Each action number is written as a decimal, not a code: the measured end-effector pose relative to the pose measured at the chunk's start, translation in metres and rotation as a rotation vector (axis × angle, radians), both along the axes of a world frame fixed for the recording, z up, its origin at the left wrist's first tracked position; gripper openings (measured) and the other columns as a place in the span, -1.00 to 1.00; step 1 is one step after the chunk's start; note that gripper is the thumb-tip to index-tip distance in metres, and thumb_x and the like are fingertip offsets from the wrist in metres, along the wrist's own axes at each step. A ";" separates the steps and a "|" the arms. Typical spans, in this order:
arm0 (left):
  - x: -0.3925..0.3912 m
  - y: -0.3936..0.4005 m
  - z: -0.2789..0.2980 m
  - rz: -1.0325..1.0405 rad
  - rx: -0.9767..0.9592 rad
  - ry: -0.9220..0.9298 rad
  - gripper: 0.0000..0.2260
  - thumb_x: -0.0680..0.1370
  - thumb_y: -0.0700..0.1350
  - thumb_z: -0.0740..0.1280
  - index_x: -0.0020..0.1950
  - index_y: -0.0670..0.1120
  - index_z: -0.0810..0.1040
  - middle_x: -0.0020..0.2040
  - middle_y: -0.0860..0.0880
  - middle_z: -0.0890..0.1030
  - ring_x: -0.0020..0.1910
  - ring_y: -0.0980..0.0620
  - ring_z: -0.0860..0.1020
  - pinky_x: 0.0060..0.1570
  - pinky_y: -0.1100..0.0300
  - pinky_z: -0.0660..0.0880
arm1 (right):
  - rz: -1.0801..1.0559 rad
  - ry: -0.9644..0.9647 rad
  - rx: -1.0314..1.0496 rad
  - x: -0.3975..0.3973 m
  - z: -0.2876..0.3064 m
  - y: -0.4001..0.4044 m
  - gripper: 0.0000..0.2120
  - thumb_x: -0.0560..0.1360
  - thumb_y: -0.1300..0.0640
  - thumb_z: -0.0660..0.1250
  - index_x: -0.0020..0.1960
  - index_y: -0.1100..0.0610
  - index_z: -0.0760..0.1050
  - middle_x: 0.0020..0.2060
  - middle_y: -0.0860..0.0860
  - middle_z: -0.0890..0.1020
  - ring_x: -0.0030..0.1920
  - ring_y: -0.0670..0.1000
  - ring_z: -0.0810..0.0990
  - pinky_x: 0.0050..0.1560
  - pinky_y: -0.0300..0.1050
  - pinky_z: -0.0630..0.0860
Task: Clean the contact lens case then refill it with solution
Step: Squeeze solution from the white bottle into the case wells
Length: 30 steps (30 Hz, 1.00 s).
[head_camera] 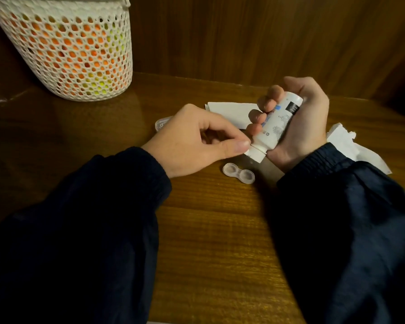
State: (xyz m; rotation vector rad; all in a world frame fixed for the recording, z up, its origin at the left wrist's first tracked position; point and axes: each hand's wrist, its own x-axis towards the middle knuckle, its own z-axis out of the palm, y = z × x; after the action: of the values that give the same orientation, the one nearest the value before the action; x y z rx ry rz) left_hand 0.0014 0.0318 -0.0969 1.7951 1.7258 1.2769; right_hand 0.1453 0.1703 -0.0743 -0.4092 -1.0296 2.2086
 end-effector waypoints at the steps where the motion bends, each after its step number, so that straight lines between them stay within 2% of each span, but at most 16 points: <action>1: -0.001 0.000 0.000 0.009 0.014 -0.012 -0.87 0.59 -0.07 0.49 0.12 0.01 0.78 -0.02 0.16 0.76 -0.03 0.11 0.67 -0.07 0.19 0.62 | -0.004 0.007 -0.034 0.001 0.001 0.001 -0.60 0.61 -0.09 0.21 -0.35 0.07 0.42 -0.41 -0.04 0.42 -0.43 -0.02 0.38 -0.40 -0.21 0.39; 3: -0.001 0.001 0.000 0.023 0.050 -0.042 -0.87 0.61 -0.08 0.48 0.14 0.00 0.77 0.01 0.14 0.77 0.02 0.19 0.68 -0.02 0.27 0.59 | -0.017 0.026 -0.120 0.003 0.003 0.004 -0.58 0.62 -0.17 0.24 -0.30 0.07 0.46 -0.38 -0.05 0.46 -0.41 -0.03 0.42 -0.35 -0.18 0.46; 7: -0.004 0.002 0.001 0.088 0.108 -0.115 -0.88 0.63 -0.09 0.46 0.13 0.01 0.77 -0.05 0.17 0.76 -0.07 0.23 0.67 -0.11 0.28 0.59 | -0.064 0.031 -0.241 0.004 0.008 0.003 -0.61 0.58 -0.24 0.36 -0.21 0.05 0.56 -0.33 -0.04 0.55 -0.37 -0.02 0.52 -0.22 -0.13 0.60; 10: -0.005 0.002 0.001 0.130 0.128 -0.174 -0.87 0.64 -0.11 0.44 0.14 0.02 0.75 -0.07 0.22 0.75 -0.12 0.23 0.67 -0.15 0.33 0.58 | -0.060 0.048 -0.269 0.003 0.010 0.001 -0.67 0.57 -0.14 0.45 -0.22 0.07 0.57 -0.32 -0.02 0.59 -0.35 0.01 0.57 -0.11 -0.03 0.66; 13: -0.005 0.003 0.002 0.232 0.161 -0.261 -0.86 0.64 -0.09 0.43 0.16 -0.02 0.75 -0.01 0.13 0.76 -0.12 0.22 0.68 -0.15 0.33 0.59 | -0.089 0.045 -0.247 0.000 0.008 0.001 -0.77 0.60 -0.01 0.47 -0.12 0.11 0.58 -0.27 0.04 0.67 -0.30 0.07 0.68 -0.04 0.10 0.70; 15: -0.008 0.003 0.003 0.318 0.185 -0.366 -0.85 0.64 -0.06 0.43 0.16 -0.03 0.74 -0.02 0.08 0.77 -0.11 0.18 0.69 -0.14 0.31 0.60 | -0.123 -0.044 -0.162 -0.002 0.005 0.004 -0.81 0.64 -0.03 0.42 0.01 0.10 0.58 -0.17 0.05 0.72 -0.20 0.11 0.76 -0.03 0.15 0.72; 17: -0.010 0.004 0.005 0.366 0.205 -0.492 -0.85 0.64 -0.06 0.42 0.16 -0.02 0.73 -0.03 0.05 0.77 -0.09 0.16 0.70 -0.11 0.30 0.61 | -0.128 -0.190 0.053 -0.004 0.002 0.008 -0.78 0.65 -0.09 0.40 0.11 0.06 0.56 -0.08 0.02 0.74 -0.09 0.08 0.77 -0.05 0.11 0.74; 19: -0.011 0.003 0.006 0.380 0.222 -0.598 -0.86 0.65 -0.07 0.40 0.15 -0.02 0.73 -0.03 0.01 0.77 -0.06 0.12 0.71 -0.07 0.26 0.62 | -0.083 -0.283 0.277 -0.004 -0.001 0.008 -0.76 0.60 -0.11 0.46 0.11 0.04 0.62 -0.07 0.01 0.77 -0.05 0.05 0.77 0.07 0.17 0.70; 21: -0.012 0.003 0.006 0.384 0.242 -0.689 -0.86 0.66 -0.07 0.40 0.15 -0.03 0.74 -0.03 -0.02 0.78 -0.04 0.09 0.71 -0.02 0.21 0.63 | 0.024 -0.314 0.440 -0.003 0.000 0.004 -0.73 0.46 -0.13 0.60 0.04 0.01 0.72 -0.05 0.04 0.79 -0.06 0.06 0.76 0.28 0.34 0.56; 22: -0.012 0.003 0.007 0.388 0.251 -0.724 -0.86 0.66 -0.06 0.39 0.14 -0.02 0.74 -0.02 -0.02 0.78 -0.02 0.06 0.72 0.02 0.17 0.65 | 0.077 -0.322 0.494 -0.002 0.000 0.002 -0.68 0.38 -0.13 0.66 0.03 0.00 0.75 -0.01 0.09 0.79 -0.07 0.07 0.76 0.28 0.35 0.51; 23: -0.013 0.003 0.007 0.396 0.256 -0.749 -0.86 0.67 -0.05 0.39 0.13 -0.01 0.74 -0.02 -0.02 0.78 0.01 0.04 0.72 0.07 0.12 0.66 | 0.112 -0.334 0.532 0.000 0.001 0.001 -0.61 0.30 -0.13 0.71 0.05 -0.01 0.76 0.01 0.13 0.78 -0.10 0.08 0.75 0.18 0.28 0.52; 25: -0.015 0.002 0.008 0.410 0.262 -0.780 -0.85 0.66 -0.03 0.39 0.14 0.01 0.74 -0.01 0.01 0.78 0.05 0.04 0.73 0.13 0.07 0.66 | 0.142 -0.364 0.592 0.001 0.001 0.000 -0.46 0.20 -0.16 0.75 0.11 -0.02 0.75 0.01 0.14 0.78 -0.18 0.05 0.72 -0.14 0.00 0.55; 27: -0.016 0.002 0.009 0.398 0.268 -0.806 -0.85 0.65 -0.02 0.40 0.14 0.01 0.75 -0.01 0.02 0.78 0.04 0.05 0.73 0.11 0.11 0.64 | 0.147 -0.375 0.626 0.001 0.001 -0.002 -0.39 0.19 -0.21 0.74 0.16 -0.01 0.75 0.02 0.18 0.77 -0.20 0.03 0.68 -0.29 -0.17 0.52; 28: -0.015 0.002 0.009 0.386 0.268 -0.815 -0.84 0.65 -0.01 0.41 0.15 0.00 0.75 -0.01 0.01 0.78 0.03 0.06 0.72 0.09 0.13 0.64 | 0.144 -0.368 0.620 0.002 0.000 -0.002 -0.38 0.20 -0.22 0.73 0.18 0.01 0.75 0.06 0.24 0.75 -0.17 0.04 0.67 -0.24 -0.14 0.52; 30: -0.014 0.002 0.010 0.364 0.267 -0.827 -0.83 0.64 -0.02 0.42 0.18 -0.02 0.74 0.02 0.00 0.78 0.02 0.06 0.72 0.05 0.16 0.65 | 0.137 -0.337 0.574 0.001 -0.003 -0.001 -0.41 0.26 -0.19 0.71 0.20 0.05 0.75 0.13 0.27 0.74 -0.03 0.11 0.65 0.03 0.08 0.47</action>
State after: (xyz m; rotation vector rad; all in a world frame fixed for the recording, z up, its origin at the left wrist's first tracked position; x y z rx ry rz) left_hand -0.0123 0.0334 -0.0873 0.8224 1.4454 2.0874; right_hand 0.1468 0.1694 -0.0774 -0.4614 -1.8510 1.8721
